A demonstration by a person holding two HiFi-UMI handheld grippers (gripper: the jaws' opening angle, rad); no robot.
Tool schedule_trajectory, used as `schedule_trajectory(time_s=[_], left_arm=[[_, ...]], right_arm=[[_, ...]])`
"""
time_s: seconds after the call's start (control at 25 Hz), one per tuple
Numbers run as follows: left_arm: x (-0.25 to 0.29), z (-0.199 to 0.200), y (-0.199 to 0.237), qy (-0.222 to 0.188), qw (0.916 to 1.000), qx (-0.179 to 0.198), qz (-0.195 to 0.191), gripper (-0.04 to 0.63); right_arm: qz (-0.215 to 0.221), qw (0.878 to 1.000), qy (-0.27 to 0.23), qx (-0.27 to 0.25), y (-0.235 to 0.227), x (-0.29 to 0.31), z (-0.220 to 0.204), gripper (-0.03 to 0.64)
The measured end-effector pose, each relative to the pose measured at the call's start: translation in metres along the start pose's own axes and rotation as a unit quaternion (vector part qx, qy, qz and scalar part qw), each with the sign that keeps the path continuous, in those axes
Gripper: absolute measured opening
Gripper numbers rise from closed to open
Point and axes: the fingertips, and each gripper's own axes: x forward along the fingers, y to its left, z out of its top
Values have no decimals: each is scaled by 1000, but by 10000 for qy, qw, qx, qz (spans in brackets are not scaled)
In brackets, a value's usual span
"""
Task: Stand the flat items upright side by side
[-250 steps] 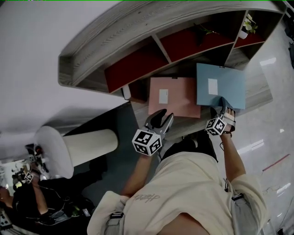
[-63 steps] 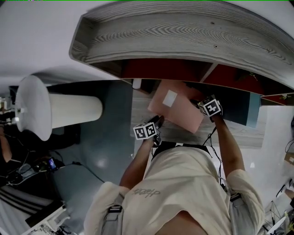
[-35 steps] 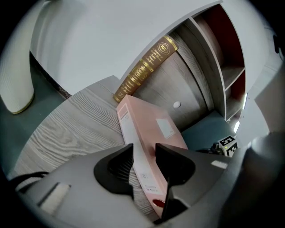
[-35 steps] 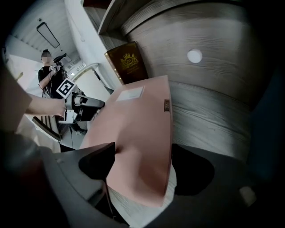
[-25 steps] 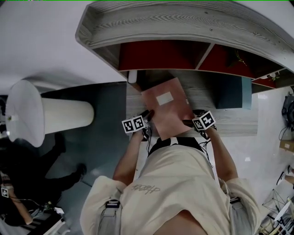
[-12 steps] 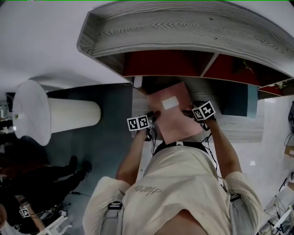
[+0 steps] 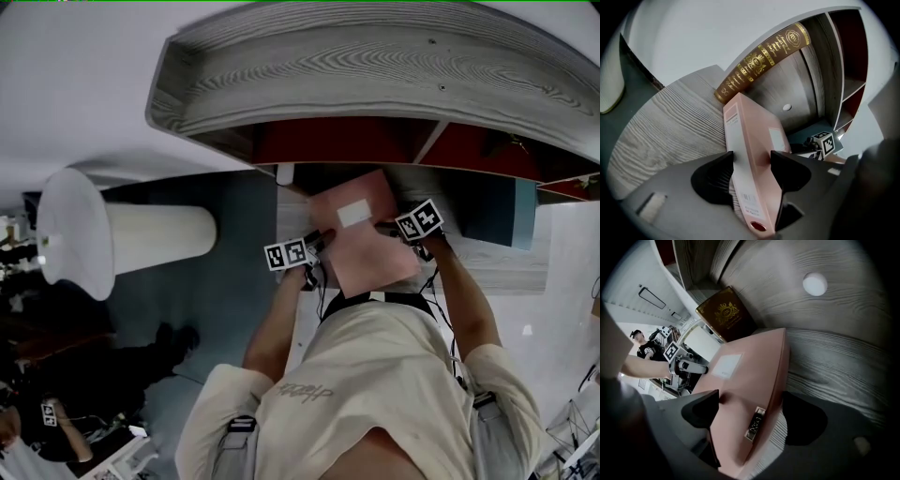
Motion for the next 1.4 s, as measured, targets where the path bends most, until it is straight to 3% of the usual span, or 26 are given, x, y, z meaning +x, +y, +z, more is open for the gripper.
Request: schedule_trajectory(time_s=[0.2,0.56,0.68,1.0,1.24,1.4], left_arm=[[-6,1,-8,-262,9996,77,59,249],[-29,14,-47,-604,9945,816,-269,231],[-43,27,-65,-770,9880,1295,-352,227],[-69,41,-121,-1042,9677,2142,-830,216],[-85,18,-145,-860,9507,2816,-971,210],[-95,2,-155,-960,9392,3121,-1059,209]], right_arm=[[-44,10000,-80,-31,4,-6,1,416],[-343,9963,-689,-370,20,-45,8,403],[-526,9915,-1045,-561,35,-62,14,396],[-1233,9676,-1818,-1245,53,-114,21,383],[-1532,9534,-2144,-1472,69,-135,-2,371],[-1623,9451,-2301,-1658,79,-145,-17,359]])
